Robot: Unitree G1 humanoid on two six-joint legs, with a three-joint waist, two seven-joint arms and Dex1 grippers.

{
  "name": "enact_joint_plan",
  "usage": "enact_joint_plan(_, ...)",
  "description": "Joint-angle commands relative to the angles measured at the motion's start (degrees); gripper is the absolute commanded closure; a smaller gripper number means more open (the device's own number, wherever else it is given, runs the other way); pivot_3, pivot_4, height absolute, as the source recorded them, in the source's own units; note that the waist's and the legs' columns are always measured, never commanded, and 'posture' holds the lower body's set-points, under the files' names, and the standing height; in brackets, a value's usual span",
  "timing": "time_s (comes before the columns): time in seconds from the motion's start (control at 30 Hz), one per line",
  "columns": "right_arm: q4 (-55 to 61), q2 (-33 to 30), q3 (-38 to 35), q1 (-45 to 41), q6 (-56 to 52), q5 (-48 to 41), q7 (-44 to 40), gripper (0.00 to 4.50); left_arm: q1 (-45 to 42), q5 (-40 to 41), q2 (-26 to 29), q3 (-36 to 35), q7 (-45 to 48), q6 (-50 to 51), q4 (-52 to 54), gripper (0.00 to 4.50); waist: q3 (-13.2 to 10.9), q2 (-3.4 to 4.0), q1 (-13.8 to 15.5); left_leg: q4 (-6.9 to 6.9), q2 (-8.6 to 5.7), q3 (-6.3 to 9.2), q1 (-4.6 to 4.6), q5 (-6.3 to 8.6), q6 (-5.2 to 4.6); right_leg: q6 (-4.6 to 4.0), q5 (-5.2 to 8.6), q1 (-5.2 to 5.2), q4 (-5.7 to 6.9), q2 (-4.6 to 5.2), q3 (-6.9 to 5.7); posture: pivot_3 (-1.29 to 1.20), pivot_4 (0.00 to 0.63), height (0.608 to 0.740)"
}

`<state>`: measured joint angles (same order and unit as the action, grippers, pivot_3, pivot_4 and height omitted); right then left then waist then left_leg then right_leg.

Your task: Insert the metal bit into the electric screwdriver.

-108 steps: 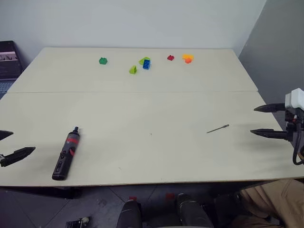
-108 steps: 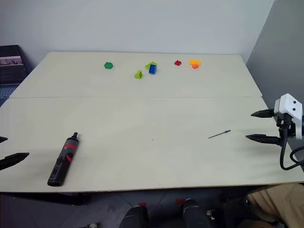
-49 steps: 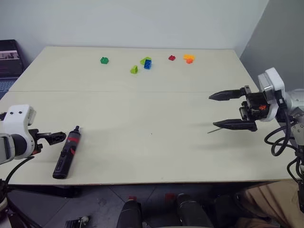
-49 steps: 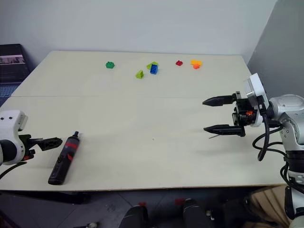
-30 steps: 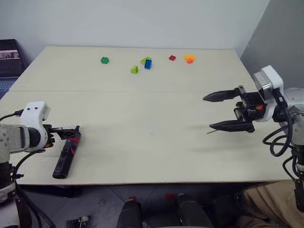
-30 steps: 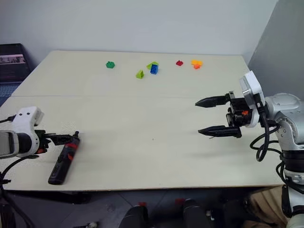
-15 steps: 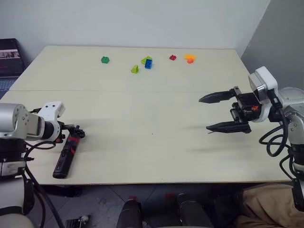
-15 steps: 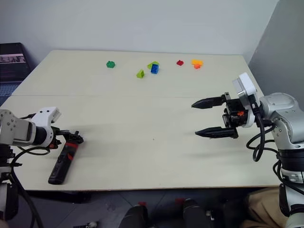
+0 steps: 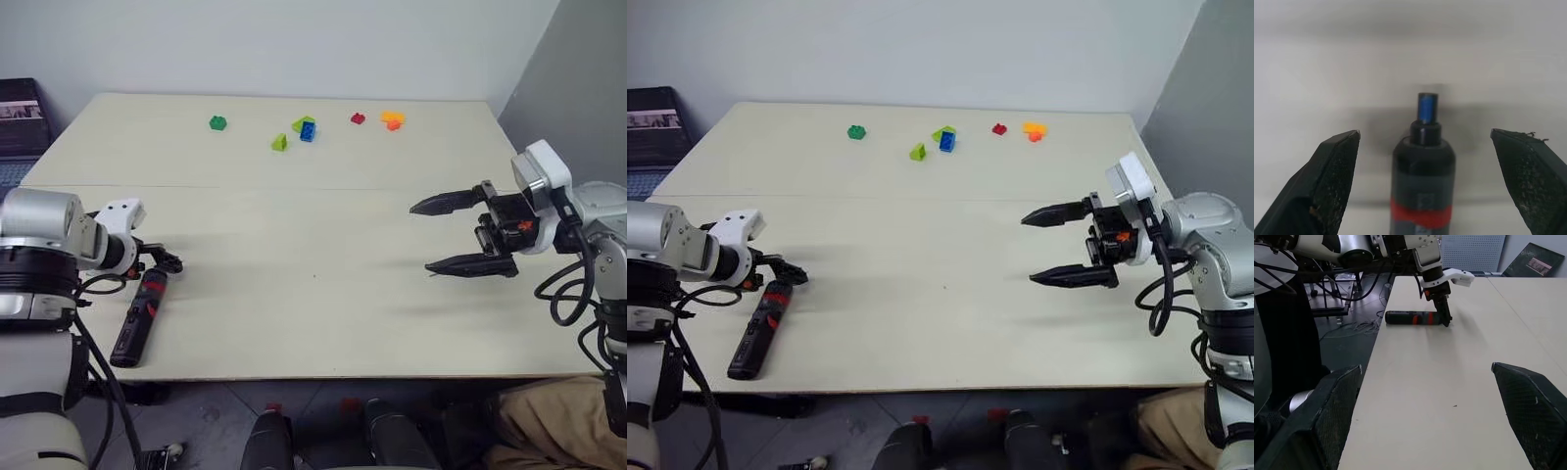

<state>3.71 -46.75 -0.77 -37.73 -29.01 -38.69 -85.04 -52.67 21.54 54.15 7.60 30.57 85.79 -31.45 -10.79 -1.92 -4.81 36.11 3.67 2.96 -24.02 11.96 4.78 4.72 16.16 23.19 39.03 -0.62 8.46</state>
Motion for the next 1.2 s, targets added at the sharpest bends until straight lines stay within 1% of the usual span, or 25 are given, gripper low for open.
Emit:
enact_joint_plan(0.03,2.1,-1.1,-1.2,0.2,0.6,-0.3,-1.0,0.00,-0.7,-1.1,0.3,-0.1,0.9,0.7,0.4,0.05,0.0,0.00,0.0,0.00,0.00,0.01,-0.01,0.00,0.00,0.00,0.00,0.00,0.00,-0.01,-0.01,0.00,0.150,0.740)
enact_joint_plan(0.4,1.9,-1.1,-1.0,0.7,1.2,0.2,-0.8,0.00,2.7,-1.1,0.4,-1.7,1.0,3.7,4.7,0.05,0.0,0.00,0.0,0.01,0.00,0.03,-0.01,0.00,0.00,0.00,0.00,0.00,0.01,-0.01,0.00,0.00,0.150,0.740)
enact_joint_plan(0.5,1.9,-1.0,-0.9,0.7,1.4,0.4,-0.7,0.00,2.7,-1.5,-0.1,-2.1,0.8,2.5,4.2,0.54,0.0,0.00,0.0,0.01,0.00,0.04,0.00,0.00,0.00,0.00,0.00,0.00,0.01,-0.01,0.00,0.00,0.150,0.740)
enact_joint_plan(0.73,1.7,-1.1,-1.0,0.7,1.5,0.6,-0.5,0.00,2.4,-2.2,-0.4,-2.5,1.1,2.4,3.3,2.08,0.0,0.00,0.0,0.01,0.00,0.04,-0.01,0.00,0.00,0.00,0.00,0.00,0.01,-0.01,0.00,0.00,0.150,0.740)
enact_joint_plan(0.87,1.8,-1.2,-1.2,0.8,1.4,0.5,-0.4,0.00,2.4,-2.5,-0.4,-2.5,1.2,2.3,3.3,2.85,0.0,0.00,0.0,0.01,-0.01,0.04,-0.02,0.00,0.00,0.00,0.00,0.00,0.01,0.00,0.00,0.00,0.150,0.740)
enact_joint_plan(1.0,1.7,-1.1,-1.4,0.8,1.3,0.5,0.0,0.00,2.6,-2.5,0.1,-1.9,2.1,1.8,4.2,2.85,0.0,0.00,0.0,0.01,-0.01,0.04,-0.01,0.00,0.00,0.00,0.00,0.00,0.01,0.00,0.00,0.00,0.150,0.740)
enact_joint_plan(1.1,1.5,-1.1,-1.6,0.8,1.3,0.5,0.4,0.00,2.7,-2.0,1.3,-0.2,4.3,0.2,7.1,2.85,0.0,0.00,0.0,0.01,-0.01,0.04,-0.02,0.00,0.00,0.00,0.00,0.00,0.01,0.00,0.00,0.00,0.150,0.740)
enact_joint_plan(1.2,1.4,-1.6,-2.5,0.7,1.2,0.6,1.2,0.00,0.5,-1.4,0.9,0.7,7.5,-4.3,11.7,2.85,0.0,-0.01,0.2,0.01,-0.01,0.07,-0.06,-0.01,0.01,-0.01,-0.01,0.00,0.01,0.00,-0.03,0.00,0.150,0.740)
